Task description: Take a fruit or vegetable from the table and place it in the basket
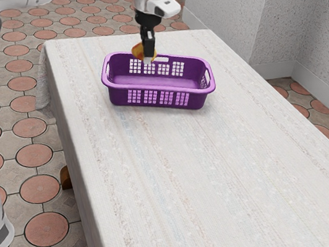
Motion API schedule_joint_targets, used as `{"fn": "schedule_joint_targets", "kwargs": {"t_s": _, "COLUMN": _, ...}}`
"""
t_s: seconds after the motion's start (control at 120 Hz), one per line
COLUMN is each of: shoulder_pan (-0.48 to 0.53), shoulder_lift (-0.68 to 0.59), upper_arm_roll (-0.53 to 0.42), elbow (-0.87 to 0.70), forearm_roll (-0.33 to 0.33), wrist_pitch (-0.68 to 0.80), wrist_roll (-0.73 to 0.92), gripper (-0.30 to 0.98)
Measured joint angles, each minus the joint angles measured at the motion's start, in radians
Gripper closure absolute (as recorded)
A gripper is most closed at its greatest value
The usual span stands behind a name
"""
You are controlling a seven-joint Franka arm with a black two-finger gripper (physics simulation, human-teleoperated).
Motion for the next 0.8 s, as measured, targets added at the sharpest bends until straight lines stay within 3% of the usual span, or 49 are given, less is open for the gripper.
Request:
{"fn": "schedule_joint_targets", "kwargs": {"t_s": 0.15, "shoulder_pan": -0.031, "shoulder_lift": 0.015, "upper_arm_roll": 0.044, "elbow": 0.001, "forearm_roll": 0.016, "wrist_pitch": -0.014, "wrist_roll": -0.037, "gripper": 0.31}}
{"fn": "schedule_joint_targets", "kwargs": {"t_s": 0.325, "shoulder_pan": 0.044, "shoulder_lift": 0.033, "upper_arm_roll": 0.094, "elbow": 0.013, "forearm_roll": 0.03, "wrist_pitch": -0.02, "wrist_roll": -0.076, "gripper": 0.3}}
{"fn": "schedule_joint_targets", "kwargs": {"t_s": 0.542, "shoulder_pan": 0.037, "shoulder_lift": 0.066, "upper_arm_roll": 0.138, "elbow": 0.052, "forearm_roll": 0.044, "wrist_pitch": -0.022, "wrist_roll": -0.112, "gripper": 0.3}}
{"fn": "schedule_joint_targets", "kwargs": {"t_s": 0.658, "shoulder_pan": 0.049, "shoulder_lift": 0.099, "upper_arm_roll": 0.133, "elbow": 0.09, "forearm_roll": 0.039, "wrist_pitch": -0.025, "wrist_roll": -0.127, "gripper": 0.14}}
{"fn": "schedule_joint_targets", "kwargs": {"t_s": 0.8, "shoulder_pan": 0.049, "shoulder_lift": 0.114, "upper_arm_roll": 0.131, "elbow": 0.112, "forearm_roll": 0.03, "wrist_pitch": -0.027, "wrist_roll": -0.142, "gripper": 0.06}}
